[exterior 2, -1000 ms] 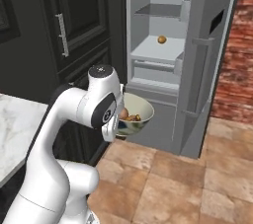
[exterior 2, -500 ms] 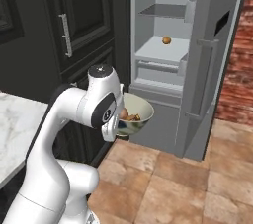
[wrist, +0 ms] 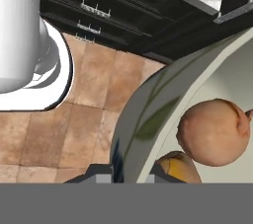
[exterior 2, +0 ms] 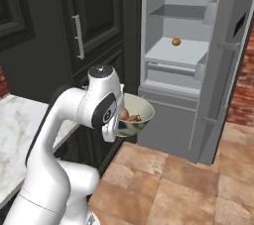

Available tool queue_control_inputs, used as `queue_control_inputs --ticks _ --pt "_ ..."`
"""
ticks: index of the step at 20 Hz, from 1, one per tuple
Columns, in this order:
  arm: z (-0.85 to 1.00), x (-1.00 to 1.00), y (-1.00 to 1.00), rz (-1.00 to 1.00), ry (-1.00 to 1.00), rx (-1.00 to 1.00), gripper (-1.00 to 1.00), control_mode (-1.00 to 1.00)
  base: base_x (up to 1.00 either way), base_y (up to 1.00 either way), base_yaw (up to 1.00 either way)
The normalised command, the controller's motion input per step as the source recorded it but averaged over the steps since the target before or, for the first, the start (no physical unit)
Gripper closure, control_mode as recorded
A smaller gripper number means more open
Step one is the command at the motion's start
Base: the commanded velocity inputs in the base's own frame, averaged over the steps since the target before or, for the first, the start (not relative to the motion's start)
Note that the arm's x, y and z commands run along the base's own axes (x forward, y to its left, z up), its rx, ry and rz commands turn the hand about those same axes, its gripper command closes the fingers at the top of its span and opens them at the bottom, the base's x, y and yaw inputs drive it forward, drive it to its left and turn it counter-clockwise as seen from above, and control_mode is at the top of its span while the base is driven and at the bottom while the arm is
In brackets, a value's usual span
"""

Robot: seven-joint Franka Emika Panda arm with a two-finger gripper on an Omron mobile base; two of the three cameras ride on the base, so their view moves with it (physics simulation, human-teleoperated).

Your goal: Pick the chicken drumstick and onion from their plates and place them in the bowl. Then put the bowl in the fridge.

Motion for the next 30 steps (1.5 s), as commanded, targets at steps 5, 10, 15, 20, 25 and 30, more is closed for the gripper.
queue_control_inputs --ticks 5,10,15,20,25,30 --pt "0.0 0.0 0.0 0.0 0.0 0.0 1.0 1.0 0.31 -0.08 0.07" --pt "0.0 0.0 0.0 0.0 0.0 0.0 1.0 1.0 0.0 -0.4 0.47" --pt "0.0 0.0 0.0 0.0 0.0 0.0 1.0 1.0 -0.09 -0.47 0.52" --pt "0.0 0.0 0.0 0.0 0.0 0.0 1.0 1.0 0.01 -0.7 0.2" --pt "0.0 0.0 0.0 0.0 0.0 0.0 1.0 1.0 0.33 -0.62 0.02" --pt "0.0 0.0 0.0 0.0 0.0 0.0 1.0 1.0 0.59 -0.16 -0.04"
